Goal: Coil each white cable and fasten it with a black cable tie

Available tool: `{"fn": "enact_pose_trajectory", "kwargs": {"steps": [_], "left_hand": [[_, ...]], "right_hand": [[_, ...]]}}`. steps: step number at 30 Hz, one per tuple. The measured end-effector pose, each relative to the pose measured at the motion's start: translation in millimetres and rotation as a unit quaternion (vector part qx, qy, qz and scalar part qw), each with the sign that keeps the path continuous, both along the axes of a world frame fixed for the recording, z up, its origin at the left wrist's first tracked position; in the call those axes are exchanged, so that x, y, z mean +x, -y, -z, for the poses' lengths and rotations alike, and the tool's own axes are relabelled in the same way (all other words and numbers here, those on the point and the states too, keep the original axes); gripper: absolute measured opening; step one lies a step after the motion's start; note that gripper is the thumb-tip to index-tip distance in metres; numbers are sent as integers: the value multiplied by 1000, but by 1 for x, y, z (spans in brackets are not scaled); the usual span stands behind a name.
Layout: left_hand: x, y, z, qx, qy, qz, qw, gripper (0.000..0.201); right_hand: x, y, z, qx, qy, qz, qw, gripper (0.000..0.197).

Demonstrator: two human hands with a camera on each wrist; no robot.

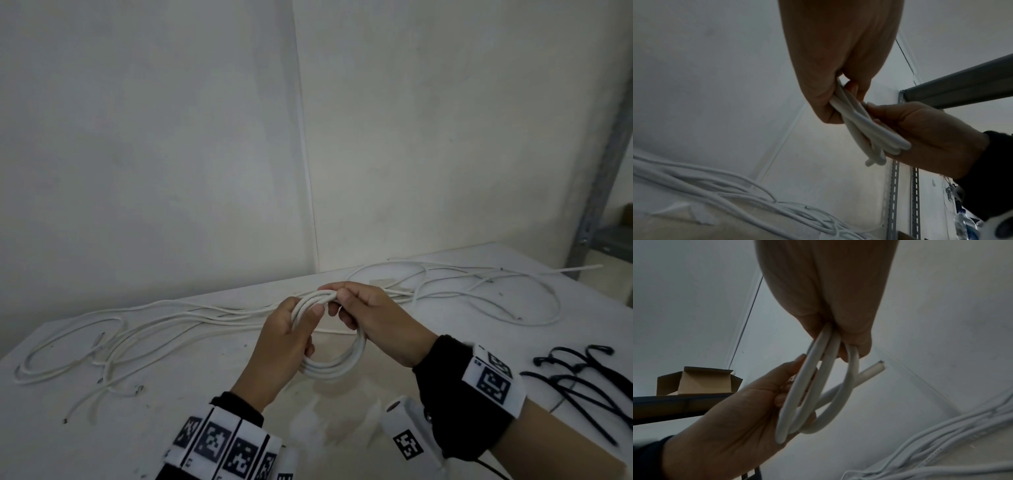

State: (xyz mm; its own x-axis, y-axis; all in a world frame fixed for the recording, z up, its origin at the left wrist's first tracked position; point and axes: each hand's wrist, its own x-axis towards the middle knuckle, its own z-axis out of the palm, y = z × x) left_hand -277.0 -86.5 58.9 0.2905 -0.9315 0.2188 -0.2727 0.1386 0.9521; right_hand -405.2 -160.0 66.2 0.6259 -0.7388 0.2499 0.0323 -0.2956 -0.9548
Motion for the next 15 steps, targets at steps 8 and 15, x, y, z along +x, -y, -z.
{"fn": "enact_pose_trajectory", "kwargs": {"steps": [8,15], "left_hand": [[-27,18,2,-3,9,27,1000,23],[-65,32,6,8,17,75,997,26]], "right_hand": [[-30,3,0,-9,-11,56,998,30],[-71,3,4,-1,-18,97,995,32]]}}
